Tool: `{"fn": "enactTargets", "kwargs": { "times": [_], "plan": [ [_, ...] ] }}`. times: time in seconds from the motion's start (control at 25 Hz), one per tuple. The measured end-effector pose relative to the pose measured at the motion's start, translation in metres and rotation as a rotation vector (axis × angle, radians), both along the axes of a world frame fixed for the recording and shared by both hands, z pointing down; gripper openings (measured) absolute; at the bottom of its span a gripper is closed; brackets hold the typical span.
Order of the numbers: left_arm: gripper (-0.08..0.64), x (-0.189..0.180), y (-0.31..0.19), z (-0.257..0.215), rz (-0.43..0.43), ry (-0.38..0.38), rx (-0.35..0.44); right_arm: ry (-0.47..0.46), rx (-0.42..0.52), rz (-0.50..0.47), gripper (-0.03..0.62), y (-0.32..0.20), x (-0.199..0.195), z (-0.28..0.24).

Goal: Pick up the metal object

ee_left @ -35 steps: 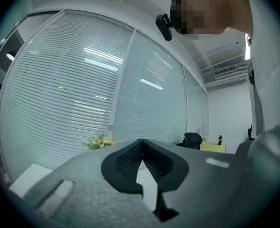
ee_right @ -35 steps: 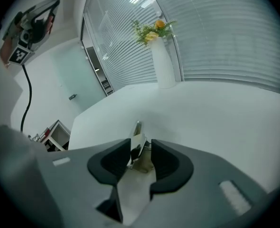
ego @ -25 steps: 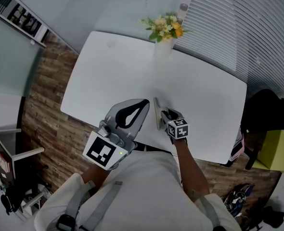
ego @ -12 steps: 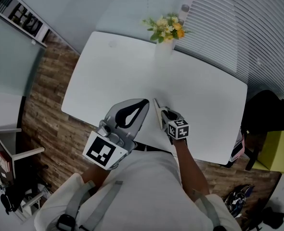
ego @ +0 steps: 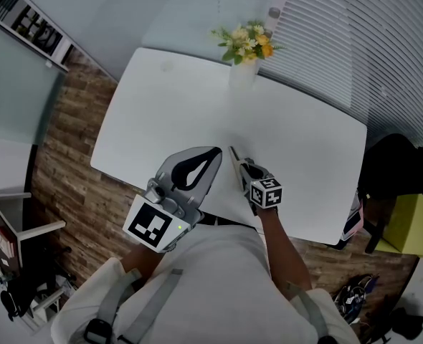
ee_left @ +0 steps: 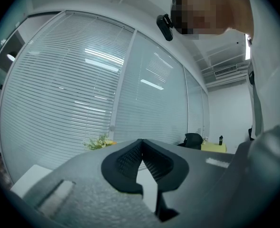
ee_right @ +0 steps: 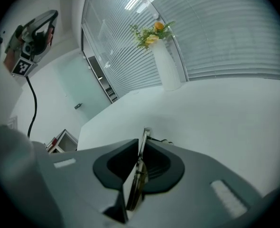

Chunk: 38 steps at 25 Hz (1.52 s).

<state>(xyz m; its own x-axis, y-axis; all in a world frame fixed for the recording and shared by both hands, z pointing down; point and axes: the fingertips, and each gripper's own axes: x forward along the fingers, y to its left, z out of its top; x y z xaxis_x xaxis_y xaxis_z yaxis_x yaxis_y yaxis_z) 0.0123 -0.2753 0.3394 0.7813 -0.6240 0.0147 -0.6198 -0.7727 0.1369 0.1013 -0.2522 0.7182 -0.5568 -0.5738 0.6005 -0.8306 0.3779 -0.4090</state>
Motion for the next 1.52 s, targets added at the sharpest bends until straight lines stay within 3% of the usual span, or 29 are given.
{"fn": "enactTargets", "kwargs": {
  "times": [0.76,1.52],
  "plan": [
    [0.0,0.006,0.0,-0.004,0.012,0.007,0.01,0.042,0.108,0.037,0.029,-0.011,0.025,-0.05],
    [0.0,0.016,0.004,-0.013,0.025,0.016,0.03,0.128,0.35,0.057,0.029,-0.015,0.049,-0.191]
  ]
}}
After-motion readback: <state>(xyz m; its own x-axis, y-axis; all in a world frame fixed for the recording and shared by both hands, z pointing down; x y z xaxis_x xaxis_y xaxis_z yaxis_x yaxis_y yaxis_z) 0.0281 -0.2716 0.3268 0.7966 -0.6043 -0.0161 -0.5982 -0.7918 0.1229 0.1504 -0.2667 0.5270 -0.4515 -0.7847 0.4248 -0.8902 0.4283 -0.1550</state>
